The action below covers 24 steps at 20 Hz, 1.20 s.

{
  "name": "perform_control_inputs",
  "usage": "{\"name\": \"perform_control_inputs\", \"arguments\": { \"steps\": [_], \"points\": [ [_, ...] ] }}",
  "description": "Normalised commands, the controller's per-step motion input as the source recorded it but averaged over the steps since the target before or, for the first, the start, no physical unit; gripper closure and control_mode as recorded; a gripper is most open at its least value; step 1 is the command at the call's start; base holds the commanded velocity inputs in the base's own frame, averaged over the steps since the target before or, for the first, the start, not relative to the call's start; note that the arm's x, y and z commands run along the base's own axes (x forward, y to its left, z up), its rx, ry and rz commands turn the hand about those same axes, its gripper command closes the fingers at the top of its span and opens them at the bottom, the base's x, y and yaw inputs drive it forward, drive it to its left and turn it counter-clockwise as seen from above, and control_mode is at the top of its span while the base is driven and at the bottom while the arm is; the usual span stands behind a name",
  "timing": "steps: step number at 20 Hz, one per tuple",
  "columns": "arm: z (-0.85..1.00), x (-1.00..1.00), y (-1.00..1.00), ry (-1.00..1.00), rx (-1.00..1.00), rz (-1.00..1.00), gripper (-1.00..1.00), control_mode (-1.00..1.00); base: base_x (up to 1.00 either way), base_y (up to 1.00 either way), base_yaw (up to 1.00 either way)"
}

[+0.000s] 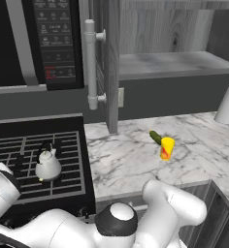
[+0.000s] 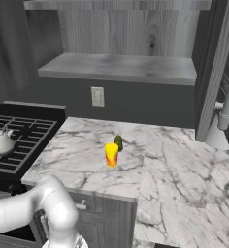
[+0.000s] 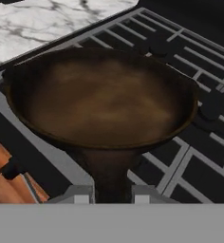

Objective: Pick the pan from the cabinet and place it on the stove. Then turn on the stove burner for the pan.

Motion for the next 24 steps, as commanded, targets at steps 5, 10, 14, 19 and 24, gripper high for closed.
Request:
{"name": "perform_control_inputs", "arguments": {
  "steps": [5,10,14,19,24],
  "points": [
    [-0.24,0.18,0.13,0.03,0.0,0.0,1.0,-1.0,0.0,0.0,0.0],
    [-0.22,0.17,0.14,0.03,0.0,0.0,1.0,-1.0,0.0,0.0,0.0],
    [-0.26,0.11,0.12,0.04,0.0,0.0,1.0,-1.0,0.0,0.0,0.0],
    [-0.35,0.01,0.04,0.06,-0.01,0.0,1.0,-1.0,0.0,0.0,0.0],
    [-0.4,0.03,0.0,0.07,-0.02,0.0,1.0,-1.0,0.0,0.0,0.0]
  ]
}}
